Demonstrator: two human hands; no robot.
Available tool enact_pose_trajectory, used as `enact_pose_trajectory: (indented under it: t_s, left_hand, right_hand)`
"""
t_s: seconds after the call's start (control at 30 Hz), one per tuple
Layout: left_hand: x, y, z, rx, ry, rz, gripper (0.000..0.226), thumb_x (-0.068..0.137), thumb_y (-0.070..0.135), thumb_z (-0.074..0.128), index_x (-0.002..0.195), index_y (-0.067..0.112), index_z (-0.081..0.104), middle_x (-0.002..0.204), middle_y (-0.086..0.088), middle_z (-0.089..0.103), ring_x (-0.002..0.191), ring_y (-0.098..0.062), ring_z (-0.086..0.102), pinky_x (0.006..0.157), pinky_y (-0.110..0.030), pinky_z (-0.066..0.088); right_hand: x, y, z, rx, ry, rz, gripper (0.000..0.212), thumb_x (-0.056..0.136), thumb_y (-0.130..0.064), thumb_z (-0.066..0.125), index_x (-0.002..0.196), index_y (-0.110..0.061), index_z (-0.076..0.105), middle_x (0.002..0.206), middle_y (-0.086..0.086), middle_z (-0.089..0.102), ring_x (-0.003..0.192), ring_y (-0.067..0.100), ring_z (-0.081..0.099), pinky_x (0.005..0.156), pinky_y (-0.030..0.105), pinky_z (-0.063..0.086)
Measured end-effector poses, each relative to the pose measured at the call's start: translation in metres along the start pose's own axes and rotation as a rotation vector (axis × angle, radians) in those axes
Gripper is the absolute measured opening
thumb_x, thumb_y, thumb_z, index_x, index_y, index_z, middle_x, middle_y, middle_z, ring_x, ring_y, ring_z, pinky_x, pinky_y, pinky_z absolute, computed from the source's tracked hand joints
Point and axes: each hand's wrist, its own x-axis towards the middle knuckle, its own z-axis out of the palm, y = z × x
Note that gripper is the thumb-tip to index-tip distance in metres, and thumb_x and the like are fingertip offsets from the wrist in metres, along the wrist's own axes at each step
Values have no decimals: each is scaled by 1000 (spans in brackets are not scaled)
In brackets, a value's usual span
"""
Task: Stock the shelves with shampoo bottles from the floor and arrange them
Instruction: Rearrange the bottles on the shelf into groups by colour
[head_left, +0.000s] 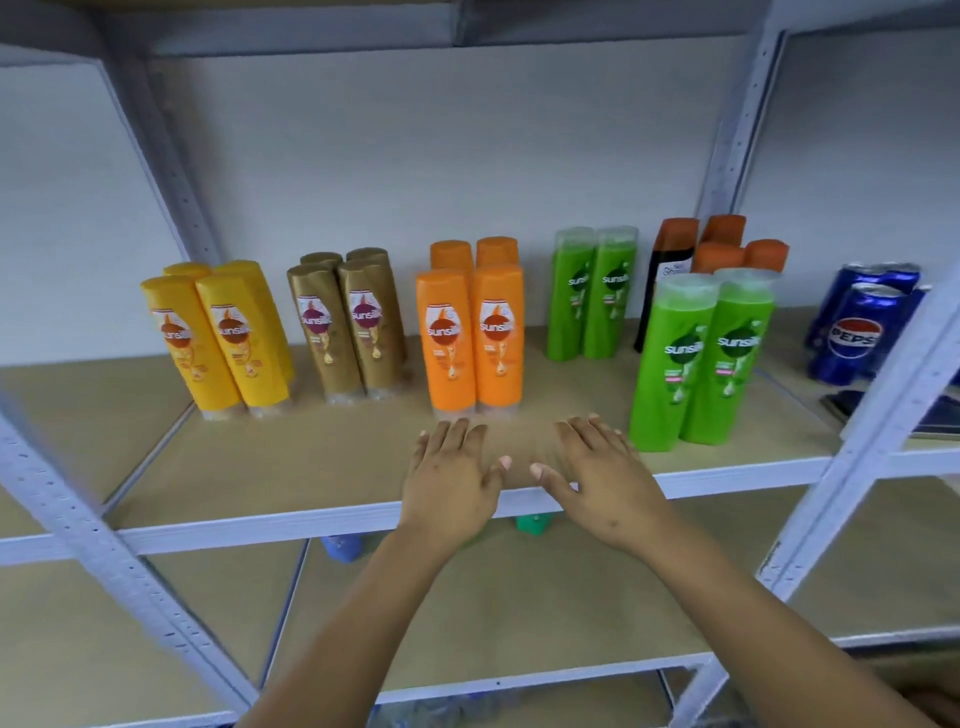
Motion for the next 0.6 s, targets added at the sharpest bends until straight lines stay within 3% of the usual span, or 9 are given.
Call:
enact_pose_trajectory:
  t_s: [0.37,0.5,0.6]
  left_hand:
    - [29,104,32,-106,29,55,62,89,52,30,138,17,45,142,-1,45,134,-21,36,113,-36,24]
    - [41,125,40,-251,64,33,56,91,50,45,136,16,46,140,-2,48,130,-21,41,108,-32,29]
    - [52,138,45,-283,48,5,68,86,56,51,140,17,42,143,-1,46,132,-19,38,109,-31,27]
  right_hand:
    - [-24,118,-45,54,115,64,93,74,-73,11,142,-15,38,146,6,40,137,25,31,112,37,25]
    - [-23,151,-52,234,191,110,78,84,-67,42,140,-13,40,143,7,43,132,25,38,106,36,33]
    - [-16,169,-54,349,277,124,66,86,-54,57,138,-16,41,137,4,47,126,23,43,96,28,34]
